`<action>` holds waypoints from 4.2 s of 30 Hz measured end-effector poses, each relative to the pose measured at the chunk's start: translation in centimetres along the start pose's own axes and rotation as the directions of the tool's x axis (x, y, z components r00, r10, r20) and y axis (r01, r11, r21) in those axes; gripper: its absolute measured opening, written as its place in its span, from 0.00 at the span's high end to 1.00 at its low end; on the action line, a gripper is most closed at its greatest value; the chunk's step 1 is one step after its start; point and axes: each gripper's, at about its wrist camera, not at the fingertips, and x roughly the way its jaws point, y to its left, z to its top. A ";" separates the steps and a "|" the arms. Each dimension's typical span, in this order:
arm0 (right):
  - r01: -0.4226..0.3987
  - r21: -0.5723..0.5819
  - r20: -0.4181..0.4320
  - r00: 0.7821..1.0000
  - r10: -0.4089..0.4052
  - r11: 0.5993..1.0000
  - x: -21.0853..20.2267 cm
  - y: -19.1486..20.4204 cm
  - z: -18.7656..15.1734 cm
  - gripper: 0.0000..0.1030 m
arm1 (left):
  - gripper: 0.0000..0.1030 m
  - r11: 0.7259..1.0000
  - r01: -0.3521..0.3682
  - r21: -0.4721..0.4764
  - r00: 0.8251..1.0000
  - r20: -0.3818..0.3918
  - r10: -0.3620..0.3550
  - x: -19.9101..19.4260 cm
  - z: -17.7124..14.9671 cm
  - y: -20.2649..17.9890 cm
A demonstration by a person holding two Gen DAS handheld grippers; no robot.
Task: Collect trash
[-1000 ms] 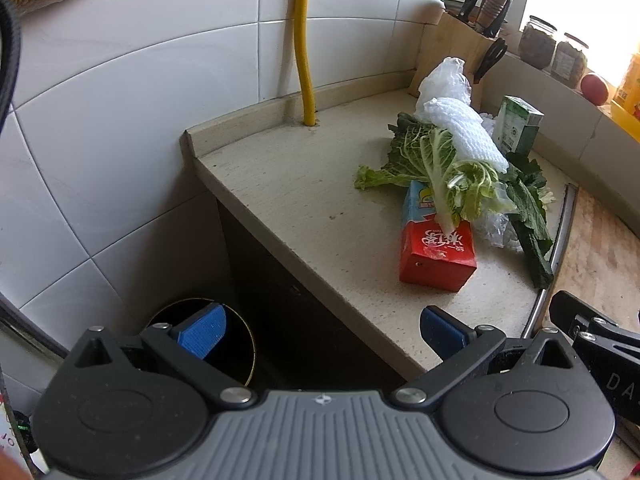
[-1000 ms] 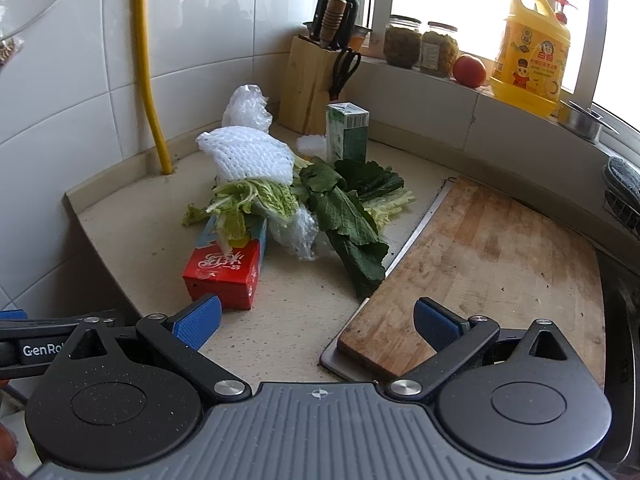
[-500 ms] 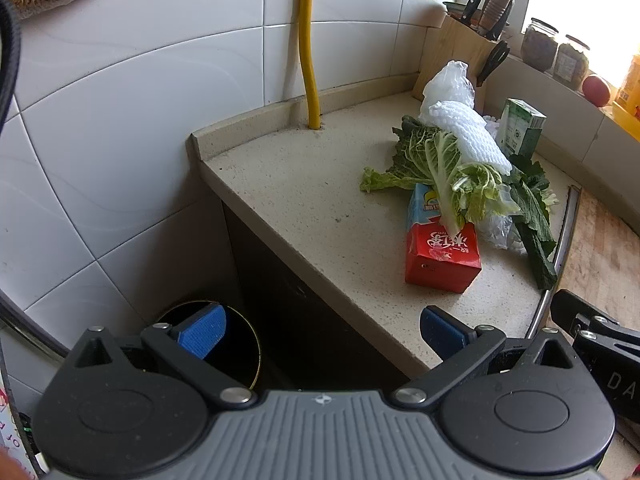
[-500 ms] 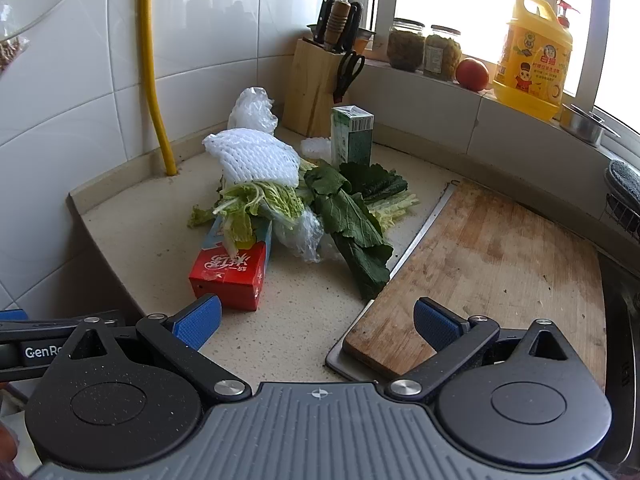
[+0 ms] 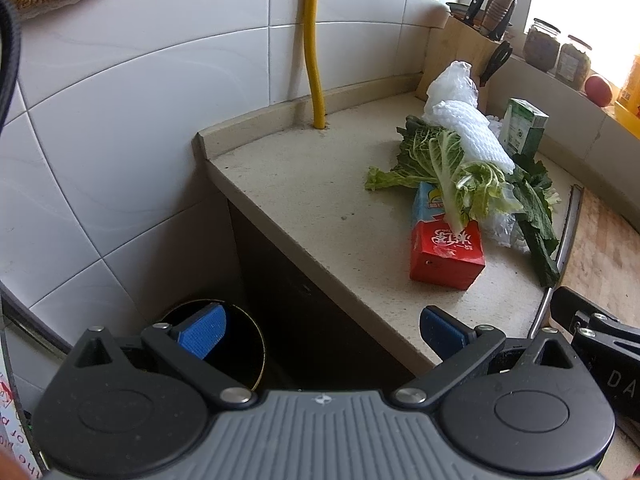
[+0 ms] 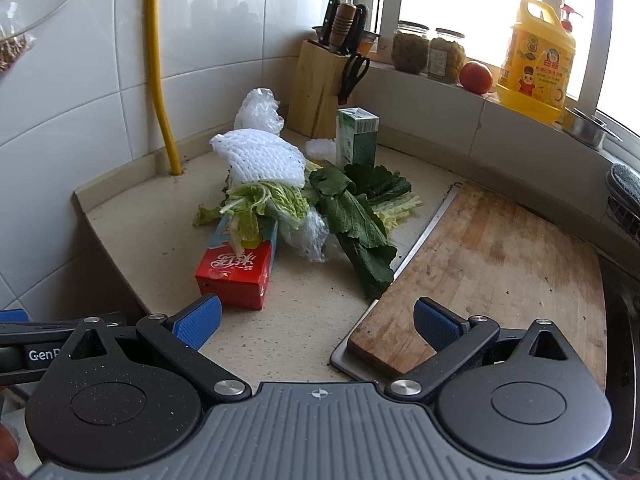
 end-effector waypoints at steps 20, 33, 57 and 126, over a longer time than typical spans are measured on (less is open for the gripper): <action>-0.116 -0.119 -0.038 0.993 0.113 0.986 1.4 5.2 0.5 0.00 | 0.01 0.984 -0.127 -0.122 0.992 -0.037 0.123 0.2 -0.9 5.0; -0.150 -0.171 -0.101 0.986 0.134 0.974 3.7 7.2 0.7 0.00 | 0.01 0.973 -0.174 -0.154 0.981 -0.115 0.157 2.5 -1.1 6.1; -0.128 -0.097 -0.030 0.992 0.125 0.987 8.0 -2.6 7.7 0.00 | 0.01 1.000 0.004 0.019 0.999 0.033 -0.004 5.2 8.0 -3.7; -0.261 0.073 -0.106 0.958 0.268 0.963 27.8 -11.6 14.7 0.53 | 0.17 0.951 0.159 0.265 0.987 -0.073 -0.144 15.5 5.6 -12.2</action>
